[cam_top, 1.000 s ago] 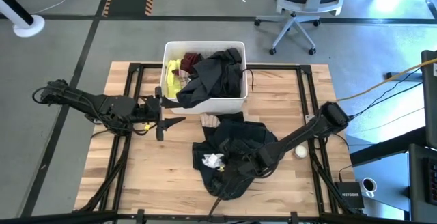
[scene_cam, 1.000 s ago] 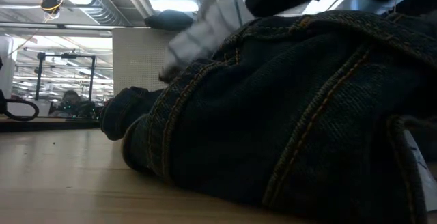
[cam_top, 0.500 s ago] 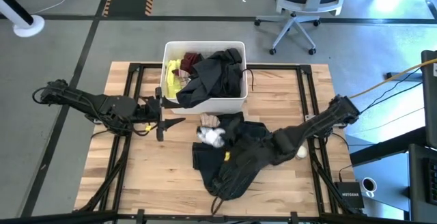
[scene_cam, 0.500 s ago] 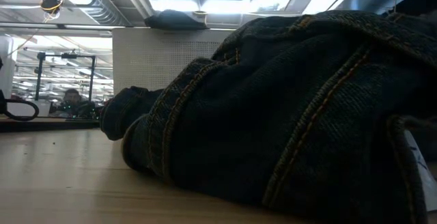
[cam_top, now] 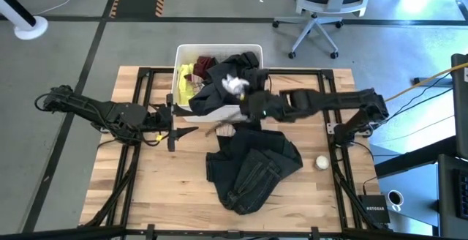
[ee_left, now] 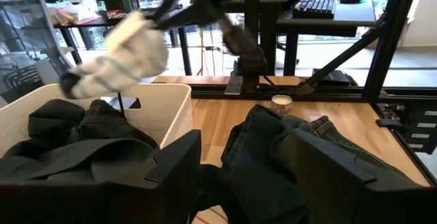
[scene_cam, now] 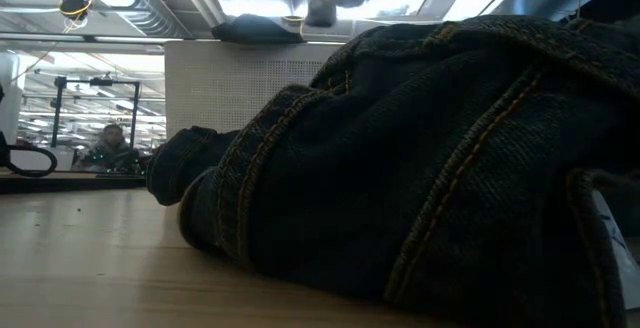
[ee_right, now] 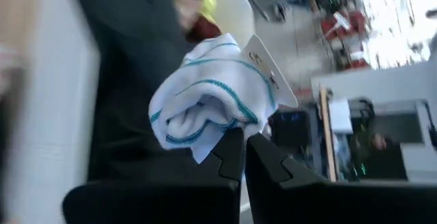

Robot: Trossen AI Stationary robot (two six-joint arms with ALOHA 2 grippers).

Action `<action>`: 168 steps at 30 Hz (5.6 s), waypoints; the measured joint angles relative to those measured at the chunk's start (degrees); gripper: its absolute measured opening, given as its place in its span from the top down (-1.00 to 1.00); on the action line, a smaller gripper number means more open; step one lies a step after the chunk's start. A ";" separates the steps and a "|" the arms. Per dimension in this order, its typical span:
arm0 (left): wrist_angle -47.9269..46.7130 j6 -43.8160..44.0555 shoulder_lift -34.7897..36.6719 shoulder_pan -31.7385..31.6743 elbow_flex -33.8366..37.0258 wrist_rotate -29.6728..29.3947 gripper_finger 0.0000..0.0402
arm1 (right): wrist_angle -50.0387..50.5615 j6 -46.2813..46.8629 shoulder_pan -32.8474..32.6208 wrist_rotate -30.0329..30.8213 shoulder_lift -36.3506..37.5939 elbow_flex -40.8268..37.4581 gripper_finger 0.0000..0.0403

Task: Sort clothes
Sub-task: Put the blue sock into the white laundry organizer, then put the beige sock into the white laundry organizer

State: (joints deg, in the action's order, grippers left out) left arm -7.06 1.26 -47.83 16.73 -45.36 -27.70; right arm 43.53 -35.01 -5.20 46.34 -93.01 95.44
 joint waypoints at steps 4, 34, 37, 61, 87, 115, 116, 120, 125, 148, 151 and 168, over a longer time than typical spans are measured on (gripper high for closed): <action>-0.10 0.09 0.00 0.00 0.00 0.00 -0.06 | -0.17 1.54 6.02 -0.97 0.00 -0.13 0.94; -0.02 0.22 0.00 0.00 0.00 0.00 -0.06 | 2.53 12.01 5.59 -26.90 -0.12 5.24 0.00; -0.02 0.23 0.00 0.00 0.00 0.00 -0.06 | 2.20 12.42 1.35 -27.93 -0.76 3.74 0.00; -0.04 -0.14 0.01 0.00 -0.02 0.00 -0.06 | -10.96 15.00 -2.48 -15.33 -23.94 -6.27 0.00; -0.02 0.24 0.01 0.00 -0.02 0.00 -0.06 | -11.93 15.15 -1.45 -16.89 -32.59 -6.14 0.22; 0.29 2.18 0.00 0.00 -0.02 0.02 -0.06 | -6.92 9.17 -15.26 6.78 -23.75 1.12 0.96; 0.33 2.17 0.00 0.00 -0.02 0.02 -0.06 | -6.95 9.31 -15.70 7.72 -23.36 1.22 0.96; 2.38 1.00 0.00 0.00 -0.02 0.36 -0.06 | -6.92 10.04 -16.72 9.39 -22.48 1.23 0.97; 5.90 -3.32 0.00 0.00 -0.02 3.67 -0.06 | -7.04 11.34 -17.33 10.08 -20.51 1.21 0.97; 12.37 -6.87 -10.89 0.98 -0.02 17.02 -0.06 | -6.51 10.63 -23.07 14.14 -13.46 1.23 0.96; 13.60 -8.21 -11.67 0.96 -0.02 14.98 -0.06 | -6.73 10.56 -23.05 14.07 -13.49 1.23 0.96; 13.60 -16.69 -16.06 1.17 -0.02 12.26 -0.06 | -10.08 6.29 -23.70 11.02 -13.51 1.23 0.96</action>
State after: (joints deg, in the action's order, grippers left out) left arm 6.55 -15.44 -63.89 17.90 -45.39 -15.44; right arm 33.45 -28.72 -28.91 57.37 -106.52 96.66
